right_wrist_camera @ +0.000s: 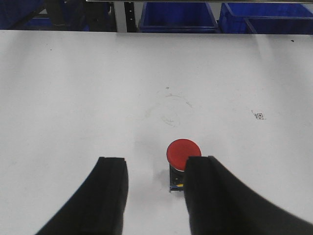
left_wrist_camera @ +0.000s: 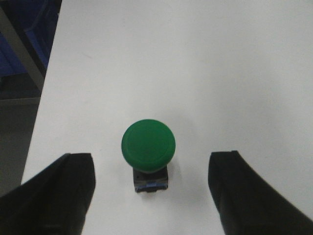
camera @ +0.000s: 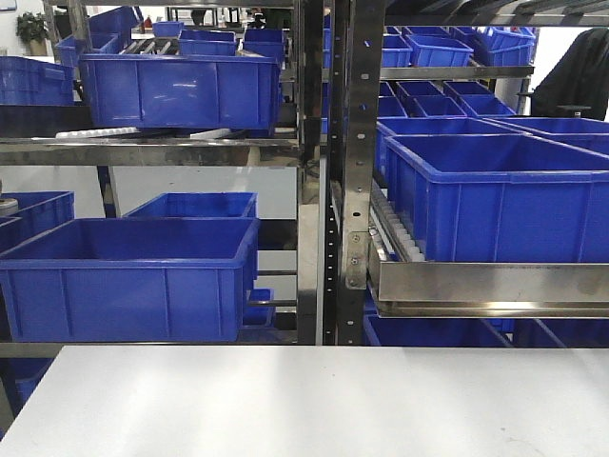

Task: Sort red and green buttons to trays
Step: 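Grasp the green button with left gripper and red button with right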

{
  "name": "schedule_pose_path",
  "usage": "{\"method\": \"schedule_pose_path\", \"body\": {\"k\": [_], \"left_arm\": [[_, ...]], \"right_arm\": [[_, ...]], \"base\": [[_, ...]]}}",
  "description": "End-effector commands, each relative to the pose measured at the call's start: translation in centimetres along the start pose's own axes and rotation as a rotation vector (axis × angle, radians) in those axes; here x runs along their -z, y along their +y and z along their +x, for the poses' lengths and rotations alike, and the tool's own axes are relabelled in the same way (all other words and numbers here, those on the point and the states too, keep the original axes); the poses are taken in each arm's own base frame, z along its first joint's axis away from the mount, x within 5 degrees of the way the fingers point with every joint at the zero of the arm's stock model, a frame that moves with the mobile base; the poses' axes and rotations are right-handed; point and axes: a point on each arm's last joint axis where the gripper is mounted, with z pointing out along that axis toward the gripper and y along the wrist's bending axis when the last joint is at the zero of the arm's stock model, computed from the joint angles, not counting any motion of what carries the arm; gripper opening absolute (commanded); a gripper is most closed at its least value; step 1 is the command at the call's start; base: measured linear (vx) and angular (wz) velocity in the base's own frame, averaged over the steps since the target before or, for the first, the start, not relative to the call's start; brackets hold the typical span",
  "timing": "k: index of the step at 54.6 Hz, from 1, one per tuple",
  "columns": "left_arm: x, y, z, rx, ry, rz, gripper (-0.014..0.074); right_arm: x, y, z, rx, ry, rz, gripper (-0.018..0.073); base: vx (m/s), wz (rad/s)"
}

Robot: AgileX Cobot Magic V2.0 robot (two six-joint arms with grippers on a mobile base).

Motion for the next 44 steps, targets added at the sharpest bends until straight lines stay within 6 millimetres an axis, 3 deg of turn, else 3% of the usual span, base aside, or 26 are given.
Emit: {"method": "schedule_pose_path", "body": {"k": [1, 44], "left_arm": [[-0.8, -0.1, -1.9, 0.011, -0.144, 0.019, 0.0607], [-6.4, 0.7, 0.5, 0.041, -0.182, -0.053, 0.0575]], "right_arm": [[0.2, 0.0, -1.8, 0.011, -0.104, -0.003, 0.0368], [0.2, 0.0, -1.1, 0.011, -0.029, 0.001, 0.0368]], "base": [[0.0, 0.0], [0.0, 0.0]]}}
